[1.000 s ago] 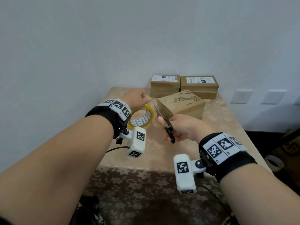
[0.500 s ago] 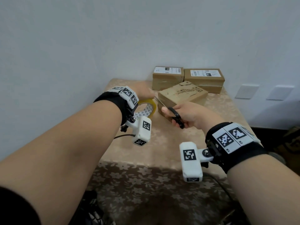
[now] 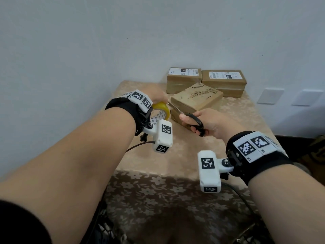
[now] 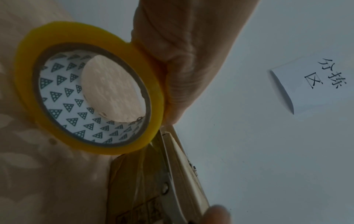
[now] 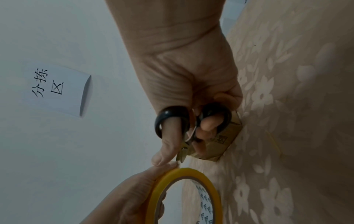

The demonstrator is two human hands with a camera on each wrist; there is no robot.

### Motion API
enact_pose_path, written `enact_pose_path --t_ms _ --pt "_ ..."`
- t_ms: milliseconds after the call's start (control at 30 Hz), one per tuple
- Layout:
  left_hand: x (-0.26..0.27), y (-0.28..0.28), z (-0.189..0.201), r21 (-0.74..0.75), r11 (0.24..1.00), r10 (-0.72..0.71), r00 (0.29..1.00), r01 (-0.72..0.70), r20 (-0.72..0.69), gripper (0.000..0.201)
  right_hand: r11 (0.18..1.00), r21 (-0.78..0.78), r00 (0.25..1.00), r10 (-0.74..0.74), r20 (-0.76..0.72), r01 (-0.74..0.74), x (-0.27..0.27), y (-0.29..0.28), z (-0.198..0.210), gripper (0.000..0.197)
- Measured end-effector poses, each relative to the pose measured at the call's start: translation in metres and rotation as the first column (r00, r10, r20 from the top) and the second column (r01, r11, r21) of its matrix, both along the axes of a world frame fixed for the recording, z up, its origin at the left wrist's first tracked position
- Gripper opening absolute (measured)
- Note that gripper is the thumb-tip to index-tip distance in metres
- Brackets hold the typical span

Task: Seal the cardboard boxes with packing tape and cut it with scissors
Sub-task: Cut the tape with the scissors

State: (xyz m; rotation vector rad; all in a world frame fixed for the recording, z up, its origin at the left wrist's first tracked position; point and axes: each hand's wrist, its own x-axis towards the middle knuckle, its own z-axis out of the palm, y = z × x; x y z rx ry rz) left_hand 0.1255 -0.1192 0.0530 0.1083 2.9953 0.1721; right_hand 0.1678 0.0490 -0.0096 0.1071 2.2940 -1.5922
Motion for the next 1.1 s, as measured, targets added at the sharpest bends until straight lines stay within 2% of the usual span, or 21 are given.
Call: enact_pose_path --t_ms 133,233,367,433,567,667,767,833,900,1033,1100 --pt "-0.009 0.002 -0.011 0.115 0.993 0.022 1.0 -0.021 -0.009 0.03 1.0 -0.004 1.0 -0.012 -0.023 0.012 -0.003 0.003 -0.005 0.041" --pt "-0.015 0.002 -0.017 0.169 0.985 0.018 1.0 -0.018 0.004 0.034 1.0 -0.001 1.0 -0.003 -0.025 0.003 -0.005 0.006 -0.008 0.053" --pt "-0.019 -0.002 -0.022 0.254 0.967 0.019 1.0 -0.017 -0.004 0.025 0.996 -0.026 0.995 0.087 0.042 -0.086 -0.004 0.005 -0.01 0.068" --pt "-0.02 -0.004 -0.025 0.324 0.945 0.042 0.999 -0.037 -0.007 0.014 0.995 -0.033 0.994 0.098 0.05 -0.096 -0.004 0.004 -0.011 0.065" --pt "-0.02 -0.007 -0.031 0.375 0.927 0.015 0.999 0.005 -0.051 0.02 0.996 -0.045 0.997 0.08 0.006 -0.08 -0.008 0.008 -0.015 0.056" --pt "-0.018 -0.009 -0.033 0.42 0.906 -0.013 0.997 0.045 -0.077 0.006 0.998 -0.029 0.998 0.062 0.012 -0.062 -0.011 0.011 -0.019 0.049" --pt "-0.019 -0.014 -0.036 0.457 0.887 -0.019 0.995 0.063 -0.101 0.006 0.996 -0.021 0.996 0.084 0.024 -0.083 -0.012 0.012 -0.021 0.053" --pt "-0.018 -0.017 -0.037 0.479 0.874 -0.023 0.992 0.08 -0.125 0.008 0.99 0.064 0.992 0.122 0.038 -0.124 -0.013 0.011 -0.02 0.058" --pt "-0.017 -0.022 -0.039 0.509 0.855 -0.023 0.989 0.095 -0.146 0.01 0.96 0.237 0.989 0.143 0.037 -0.148 -0.013 0.011 -0.017 0.059" --pt "-0.014 -0.029 -0.041 0.562 0.818 -0.038 0.985 0.126 -0.166 0.008 0.81 0.554 0.975 0.22 0.015 -0.191 -0.012 0.007 -0.012 0.05" --pt "-0.011 -0.03 -0.042 0.586 0.797 -0.051 0.984 0.145 -0.173 0.008 0.737 0.642 0.967 0.254 0.027 -0.211 -0.013 0.004 -0.01 0.051"
